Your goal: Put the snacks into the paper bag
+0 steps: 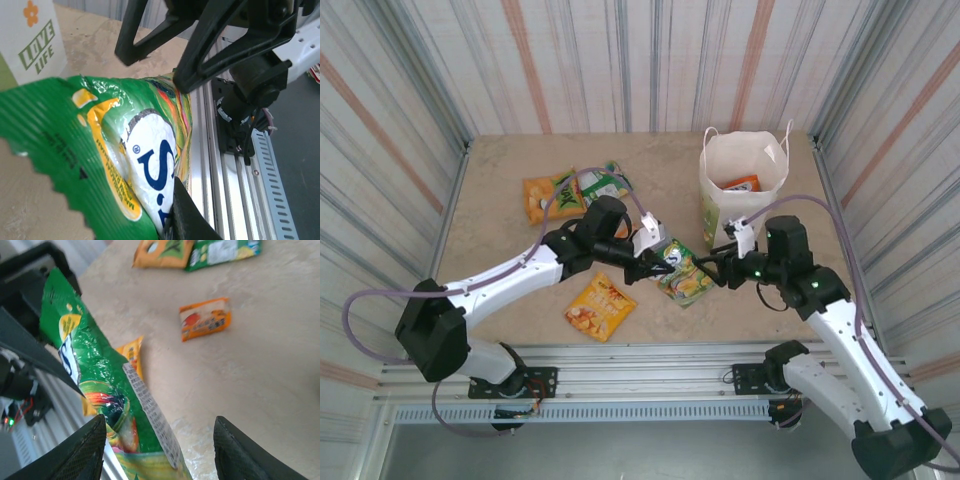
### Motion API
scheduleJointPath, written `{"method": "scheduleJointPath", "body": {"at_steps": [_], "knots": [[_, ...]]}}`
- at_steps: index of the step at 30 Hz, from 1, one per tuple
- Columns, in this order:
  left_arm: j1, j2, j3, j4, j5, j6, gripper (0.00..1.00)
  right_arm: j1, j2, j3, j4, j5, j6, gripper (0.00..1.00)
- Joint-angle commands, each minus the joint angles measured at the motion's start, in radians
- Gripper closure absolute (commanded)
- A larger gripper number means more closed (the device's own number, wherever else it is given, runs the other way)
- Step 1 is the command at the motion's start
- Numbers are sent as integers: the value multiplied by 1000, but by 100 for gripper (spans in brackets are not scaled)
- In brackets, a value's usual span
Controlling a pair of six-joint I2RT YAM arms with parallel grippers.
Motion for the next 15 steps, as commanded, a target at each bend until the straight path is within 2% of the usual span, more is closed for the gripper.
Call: {"method": "scheduleJointPath", "body": {"at_steps": [1,6,15], "knots": [[6,-24,14,-14,69,68,96,25,28,56,-56,-42,-121,41],[6,-18,21,-1,61,69,96,40,74,59,-35,-143,-138,41],[6,-16,51,19,49,36,96,67,119,49,-58,-166,-147,46]]}}
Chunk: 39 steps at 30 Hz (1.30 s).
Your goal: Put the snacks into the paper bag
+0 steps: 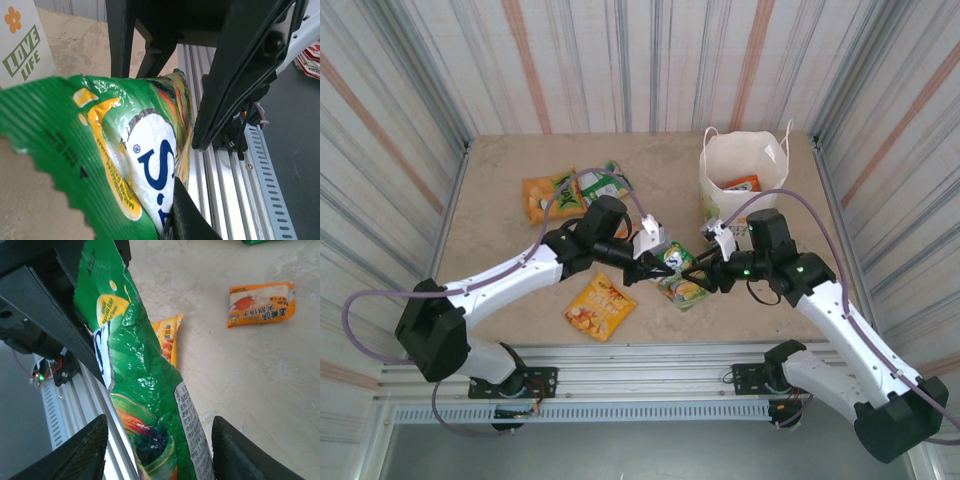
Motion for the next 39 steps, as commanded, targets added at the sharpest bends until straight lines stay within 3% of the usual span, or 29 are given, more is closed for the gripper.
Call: {"method": "scheduleJointPath", "body": {"at_steps": [1,12,14,16,19,21,28,39], "knots": [[6,-16,43,36,-4,-10,96,7,-1,10,-36,-49,-34,48],[6,-31,47,54,-72,-37,92,7,-48,-18,-11,-14,-6,80],[6,-33,44,54,-83,-45,87,6,-62,-23,-1,5,4,88],[6,-38,40,59,-107,-59,74,6,-79,-18,1,23,11,93],[8,-56,26,76,-155,-93,49,6,-109,1,2,95,36,94],[22,-70,8,108,-205,-142,42,5,-129,31,-3,192,73,96],[107,-81,5,122,-313,-296,33,-13,-140,237,-53,447,133,97],[124,-31,66,102,-310,-304,31,-95,-21,587,-33,764,113,97]]}}
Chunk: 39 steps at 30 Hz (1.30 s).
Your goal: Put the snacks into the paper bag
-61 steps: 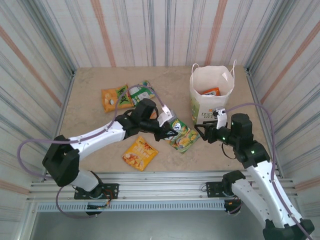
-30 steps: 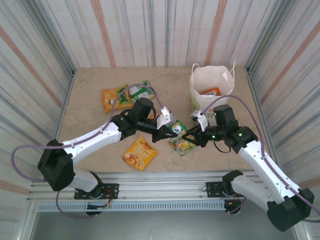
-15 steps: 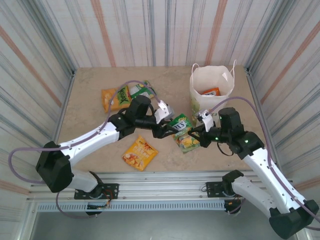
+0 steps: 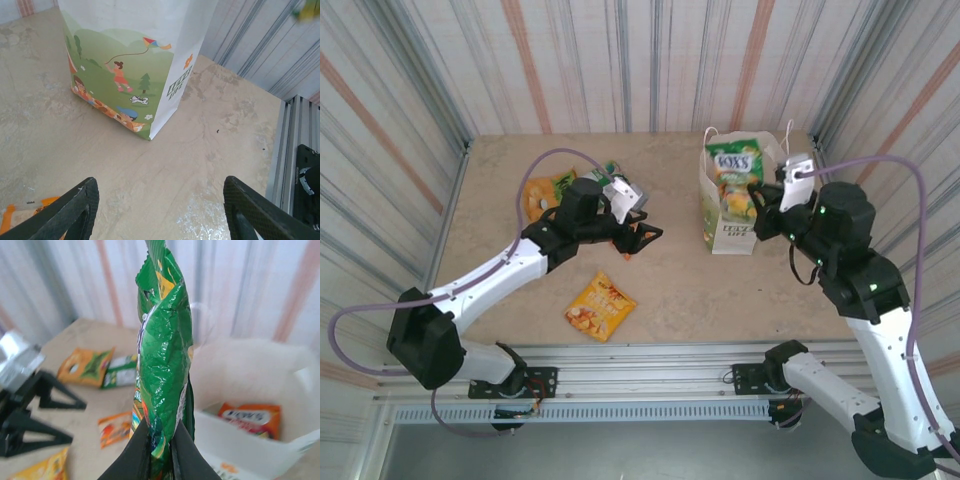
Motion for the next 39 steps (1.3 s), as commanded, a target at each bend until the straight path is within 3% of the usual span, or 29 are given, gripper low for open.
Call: {"method": "scheduleJointPath", "body": {"at_steps": [1,7,13,22,34,39], "knots": [[2,23,58,-12,9,-13,31,-34,62,98,34,144,-7,97],[2,49,95,-47,12,7,31,-74,246,242,21,209,-51,96],[2,59,120,-76,6,24,32,-124,439,323,-16,190,-56,95],[3,61,115,-87,-19,40,32,-168,650,434,-224,283,-74,94],[3,82,121,-85,-9,25,32,-174,742,440,-277,357,-101,92],[3,88,124,-90,-9,22,33,-178,772,440,-286,351,-100,87]]}}
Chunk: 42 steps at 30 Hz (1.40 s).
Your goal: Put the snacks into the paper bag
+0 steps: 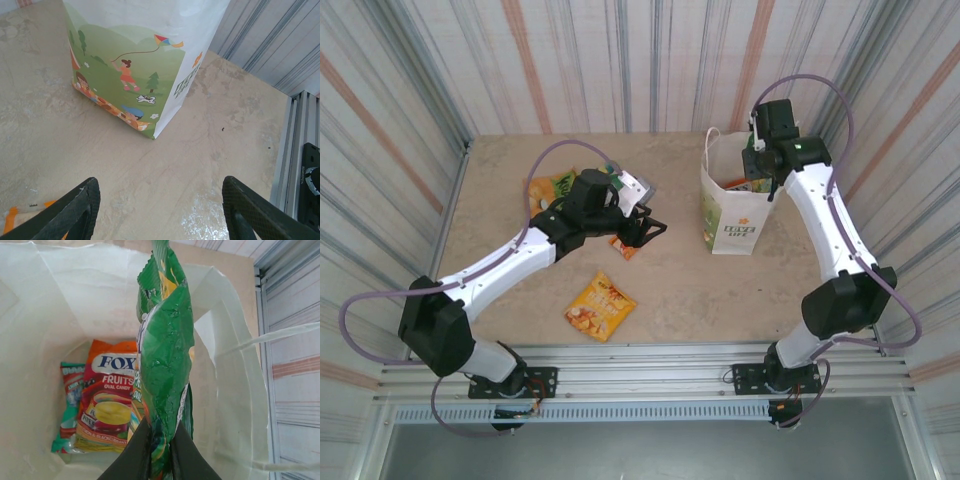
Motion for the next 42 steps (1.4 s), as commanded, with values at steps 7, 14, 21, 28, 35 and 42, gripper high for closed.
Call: {"method": "scheduleJointPath", "body": {"at_steps": [7,14,21,28,35,42], "knots": [[3,0,23,-24,-7,4,33,-20,23,43,-16,12,-16,62],[3,-9,27,-51,-7,0,33,-16,-26,43,-30,-46,11,60],[3,-29,64,-197,-13,-37,32,65,-209,-37,-34,-85,85,58],[7,-74,17,-334,-90,-183,29,196,-404,-234,-22,-174,270,57],[57,-126,-96,-443,-139,-325,26,452,-530,-470,47,-179,542,53],[191,-140,-261,-466,-169,-450,22,707,-528,-666,184,-113,783,51]]}}
